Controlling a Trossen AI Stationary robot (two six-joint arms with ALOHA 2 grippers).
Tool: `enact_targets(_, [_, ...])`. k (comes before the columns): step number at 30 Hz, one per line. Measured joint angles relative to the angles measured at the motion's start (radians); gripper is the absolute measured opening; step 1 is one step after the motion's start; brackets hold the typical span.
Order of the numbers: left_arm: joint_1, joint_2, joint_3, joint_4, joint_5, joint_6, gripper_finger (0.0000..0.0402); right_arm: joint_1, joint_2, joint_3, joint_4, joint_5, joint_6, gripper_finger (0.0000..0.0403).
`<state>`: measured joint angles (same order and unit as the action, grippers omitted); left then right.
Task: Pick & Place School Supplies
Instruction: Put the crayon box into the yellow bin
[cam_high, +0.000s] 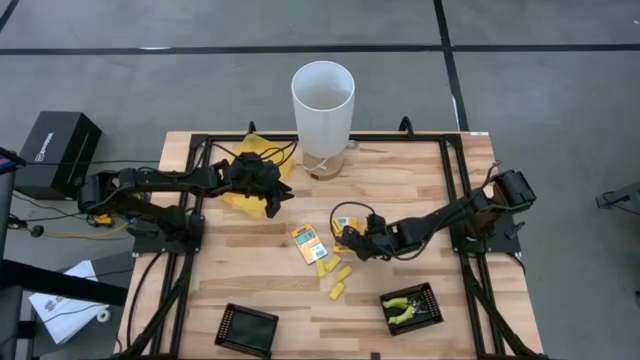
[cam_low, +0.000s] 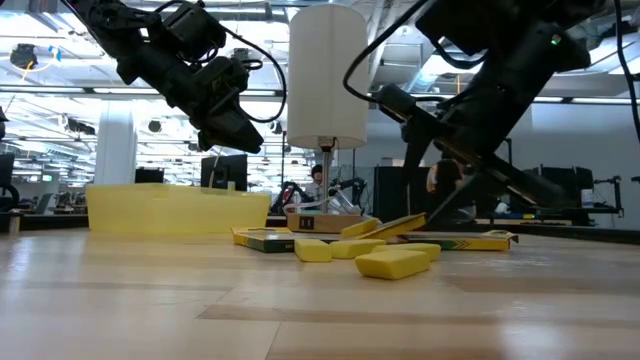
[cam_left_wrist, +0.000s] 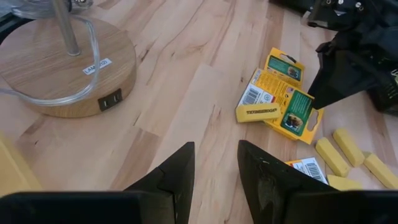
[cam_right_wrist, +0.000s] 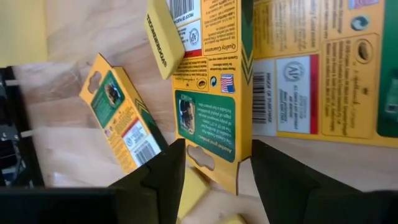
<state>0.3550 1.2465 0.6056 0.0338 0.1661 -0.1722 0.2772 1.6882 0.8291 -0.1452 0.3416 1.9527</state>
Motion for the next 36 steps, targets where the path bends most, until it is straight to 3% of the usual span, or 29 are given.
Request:
enact_targets(20, [0.000,0.000,0.000,-0.002,0.017,0.003,0.0117,0.069,0.001,0.000,0.034,-0.042,0.064,0.0171])
enact_targets(36, [0.000,0.000,0.000,-0.019,0.016,0.011,0.0117,0.024,0.002,0.000,0.024,-0.004,0.056,0.0171])
